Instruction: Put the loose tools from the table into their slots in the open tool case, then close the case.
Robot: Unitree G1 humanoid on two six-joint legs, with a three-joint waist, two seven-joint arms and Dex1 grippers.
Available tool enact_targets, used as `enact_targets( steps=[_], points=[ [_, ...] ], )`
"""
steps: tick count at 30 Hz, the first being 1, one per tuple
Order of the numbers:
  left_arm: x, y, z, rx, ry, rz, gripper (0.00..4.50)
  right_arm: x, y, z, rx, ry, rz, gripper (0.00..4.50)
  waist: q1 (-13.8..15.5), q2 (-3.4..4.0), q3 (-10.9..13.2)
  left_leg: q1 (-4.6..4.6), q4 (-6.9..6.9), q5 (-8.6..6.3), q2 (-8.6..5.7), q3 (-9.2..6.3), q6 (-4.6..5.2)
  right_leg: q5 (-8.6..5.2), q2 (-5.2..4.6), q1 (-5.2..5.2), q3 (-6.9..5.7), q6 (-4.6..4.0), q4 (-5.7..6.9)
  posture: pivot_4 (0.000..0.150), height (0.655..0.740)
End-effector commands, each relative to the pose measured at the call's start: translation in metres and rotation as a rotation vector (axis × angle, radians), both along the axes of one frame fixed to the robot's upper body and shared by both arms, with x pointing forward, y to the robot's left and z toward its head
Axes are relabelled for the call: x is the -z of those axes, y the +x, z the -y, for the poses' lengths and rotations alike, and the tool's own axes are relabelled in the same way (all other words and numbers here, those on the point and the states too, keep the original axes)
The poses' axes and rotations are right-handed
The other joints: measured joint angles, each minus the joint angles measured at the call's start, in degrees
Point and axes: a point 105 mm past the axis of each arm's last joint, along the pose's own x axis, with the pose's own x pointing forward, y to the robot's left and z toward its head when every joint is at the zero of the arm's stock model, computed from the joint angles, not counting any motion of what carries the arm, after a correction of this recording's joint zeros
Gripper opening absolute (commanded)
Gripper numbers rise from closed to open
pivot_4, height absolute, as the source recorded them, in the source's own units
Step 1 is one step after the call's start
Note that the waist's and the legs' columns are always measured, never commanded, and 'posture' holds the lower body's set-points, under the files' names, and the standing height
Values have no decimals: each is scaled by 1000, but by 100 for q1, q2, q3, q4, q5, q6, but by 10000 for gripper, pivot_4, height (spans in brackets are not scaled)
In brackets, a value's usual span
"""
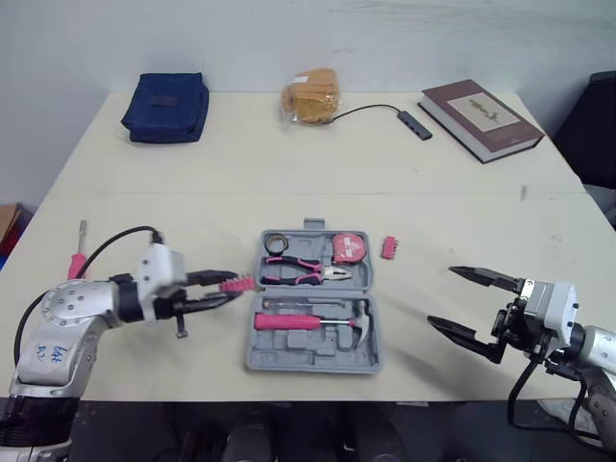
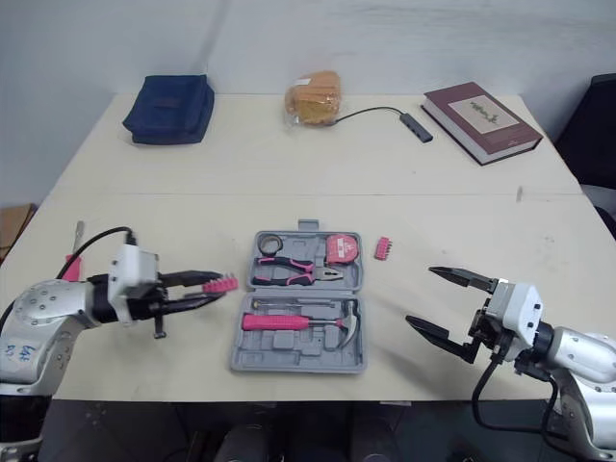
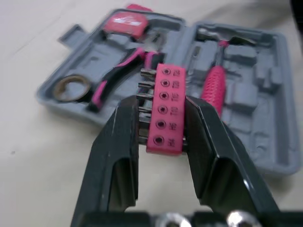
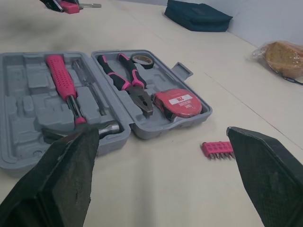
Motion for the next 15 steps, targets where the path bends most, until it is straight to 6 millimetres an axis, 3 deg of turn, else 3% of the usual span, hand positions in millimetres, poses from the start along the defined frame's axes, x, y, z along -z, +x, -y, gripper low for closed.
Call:
enact_targets(
  steps=[1,9,15],
  points=[
    [0,-8,18,12,39,-47,7395,0,-5,-10,-47,6,14,45000,12,3,2,0,0,0,1,0,0,0,2,-1,0,-1,0,1500,7400],
    [18,-14,15,43,293,-94,7395,2,-14,-26,-132,13,-6,45000,22,4,3,-4,2,1,6,-9,-1,-3,16,-1,0,-8,-2,1500,7400],
    [23,-11,15,40,319,-102,7395,1,-14,-27,-114,20,6,45000,30,4,3,-5,2,2,7,-9,-4,-5,16,-3,0,-11,-3,1500,7400]
  ],
)
